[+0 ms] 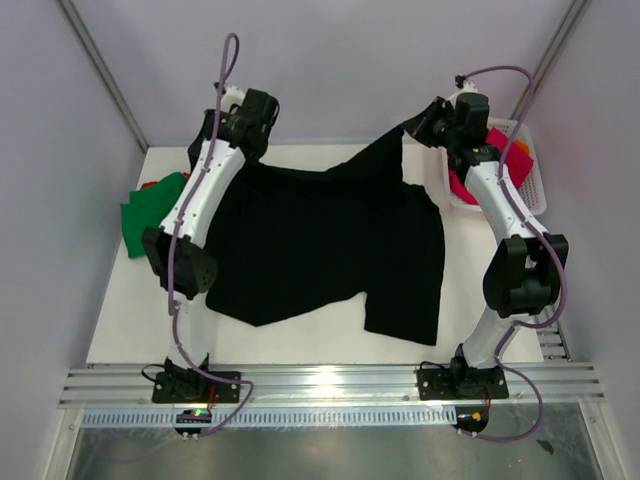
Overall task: Fold and stack the t-shirts
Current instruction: Flatten out the tshirt
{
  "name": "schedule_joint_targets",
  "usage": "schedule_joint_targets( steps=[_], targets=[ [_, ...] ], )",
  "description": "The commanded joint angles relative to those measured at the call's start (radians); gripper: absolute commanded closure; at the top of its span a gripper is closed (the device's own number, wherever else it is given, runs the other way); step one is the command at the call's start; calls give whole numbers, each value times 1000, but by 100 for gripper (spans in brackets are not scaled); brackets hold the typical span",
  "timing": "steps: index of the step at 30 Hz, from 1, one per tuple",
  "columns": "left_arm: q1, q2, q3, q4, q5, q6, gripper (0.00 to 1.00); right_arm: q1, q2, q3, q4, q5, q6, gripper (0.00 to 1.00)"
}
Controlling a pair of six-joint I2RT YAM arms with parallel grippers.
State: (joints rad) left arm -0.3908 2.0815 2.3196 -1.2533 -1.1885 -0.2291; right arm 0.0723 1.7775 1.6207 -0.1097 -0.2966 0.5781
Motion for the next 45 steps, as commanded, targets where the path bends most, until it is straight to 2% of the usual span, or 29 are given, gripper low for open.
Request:
schedule_joint_targets(
  steps=[1,8,14,19,22,26,27,33,40,42,43,45],
  targets=[
    [1,-100,20,67,-117,69,100,1,-50,-16,42,22,-14,97],
    [1,-152,-5,137,-143,125,98,1,-59,-12,42,24,-15,97],
    [1,-101,-75,131,-148,113,100,1,-62,-28,51,20,-7,97],
    [-5,-80,26,141,-123,131,100,1,-67,-33,38,31,-34,97],
    [-39,-109,40,241,-129,210,99,1,-63,-38,41,30,-35,97],
    [-71,-95,-87,544,-236,463,98,1,-47,-50,70,16,3,97],
    [-71,-72,-101,546,-237,477,98,1,-47,-51,73,13,6,97],
    [-71,11,-54,322,-175,275,99,1,-62,-59,64,27,-20,97],
    [-57,63,-69,260,-214,258,99,1,-85,-67,44,53,-55,97],
    [-39,83,-60,201,-183,174,99,1,-96,-73,41,69,-67,97],
    [-31,91,-48,107,-165,134,99,1,-101,-76,41,76,-70,97],
    [-7,109,10,16,-114,6,100,1,-113,-79,48,85,-83,97]
  ],
)
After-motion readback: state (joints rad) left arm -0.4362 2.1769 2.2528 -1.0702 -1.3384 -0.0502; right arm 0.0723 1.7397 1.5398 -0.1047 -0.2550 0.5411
